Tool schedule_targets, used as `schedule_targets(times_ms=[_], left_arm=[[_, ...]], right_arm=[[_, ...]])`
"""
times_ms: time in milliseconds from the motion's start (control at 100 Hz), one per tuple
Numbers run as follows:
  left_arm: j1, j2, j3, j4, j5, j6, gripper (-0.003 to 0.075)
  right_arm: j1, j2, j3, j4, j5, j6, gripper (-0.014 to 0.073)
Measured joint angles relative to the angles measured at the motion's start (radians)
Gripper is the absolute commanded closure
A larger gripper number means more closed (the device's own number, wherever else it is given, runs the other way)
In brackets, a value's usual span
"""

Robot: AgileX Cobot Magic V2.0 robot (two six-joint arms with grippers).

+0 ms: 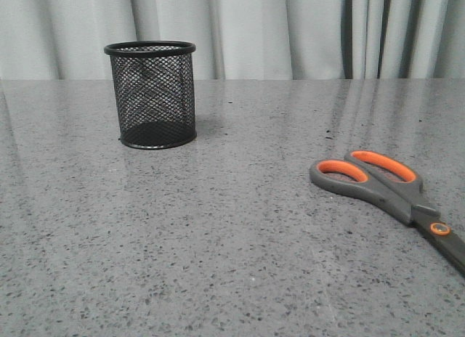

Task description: Put pen and scissors into bin

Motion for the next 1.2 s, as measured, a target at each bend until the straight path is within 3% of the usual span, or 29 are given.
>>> schedule_targets(times_ms=[600, 700, 790, 950, 1060, 1200], left_arm=[[0.0, 0.0, 0.0, 0.0, 0.0, 0.0, 0.0739], [0.0, 0.0, 0.0, 0.0, 0.0, 0.0, 0.0739], [0.0, 0.0, 0.0, 0.0, 0.0, 0.0, 0.0739], [0.0, 0.0, 0.0, 0.0, -0.002, 0.0, 0.0739], [0.0, 0.0, 0.0, -0.125, -0.073, 0.0, 0.0739], [0.0, 0.0, 0.0, -0.541, -0.256, 0.0, 0.0739]], right_arm=[[0.0, 0.0, 0.0, 0.0, 0.0, 0.0, 0.0644], [0.0, 0.0, 0.0, -0.061, -0.017, 0.0, 0.0644], [0.0, 0.0, 0.0, -0.118, -0.127, 0.0, 0.0644], [0.0, 0.0, 0.0, -0.138, -0.512, 0.004, 0.0644], [0.0, -0.001, 0.0, -0.079, -0.699, 0.209, 0.0644], [0.0, -0.005, 0.0, -0.033, -0.636, 0.493, 0.0644]])
